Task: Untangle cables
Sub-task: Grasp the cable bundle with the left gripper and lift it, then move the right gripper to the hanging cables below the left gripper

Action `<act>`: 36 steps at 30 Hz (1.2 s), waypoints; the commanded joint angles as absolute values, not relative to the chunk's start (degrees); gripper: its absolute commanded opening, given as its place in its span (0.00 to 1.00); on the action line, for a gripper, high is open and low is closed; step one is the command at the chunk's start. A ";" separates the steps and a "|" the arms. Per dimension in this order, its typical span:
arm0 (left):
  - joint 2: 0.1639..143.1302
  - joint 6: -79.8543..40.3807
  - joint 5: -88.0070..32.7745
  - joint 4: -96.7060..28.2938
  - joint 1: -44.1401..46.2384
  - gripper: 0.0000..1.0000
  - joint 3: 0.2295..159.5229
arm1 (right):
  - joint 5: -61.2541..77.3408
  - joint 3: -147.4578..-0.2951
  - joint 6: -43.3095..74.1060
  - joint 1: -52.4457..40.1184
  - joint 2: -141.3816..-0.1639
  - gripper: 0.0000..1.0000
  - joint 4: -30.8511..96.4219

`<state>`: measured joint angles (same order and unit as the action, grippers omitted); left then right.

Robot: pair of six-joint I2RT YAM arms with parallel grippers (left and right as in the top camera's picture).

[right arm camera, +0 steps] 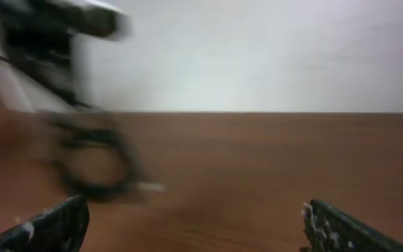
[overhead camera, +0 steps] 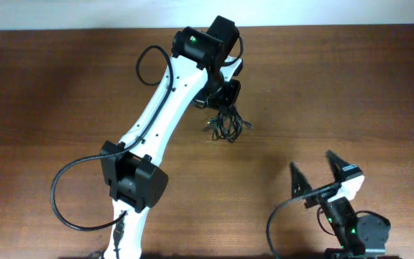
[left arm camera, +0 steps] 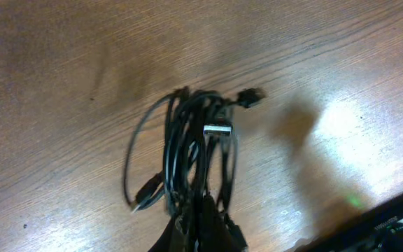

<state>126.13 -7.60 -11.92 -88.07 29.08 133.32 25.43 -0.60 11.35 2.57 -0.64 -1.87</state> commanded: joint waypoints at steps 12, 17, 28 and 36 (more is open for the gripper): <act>125.78 15.86 -47.75 -86.78 28.88 0.00 132.99 | 40.05 -26.48 14.09 6.17 -20.18 0.98 19.05; 125.78 16.43 -49.76 -86.63 28.88 0.00 133.01 | 45.78 -35.14 13.96 6.13 -33.08 0.98 19.11; 125.78 24.56 -58.72 -88.27 28.88 0.00 133.01 | 53.32 -35.57 26.92 6.13 -46.37 0.98 21.21; 125.78 14.98 -55.77 -83.09 28.67 0.00 133.01 | 53.41 -35.59 39.07 6.13 -48.16 0.98 21.21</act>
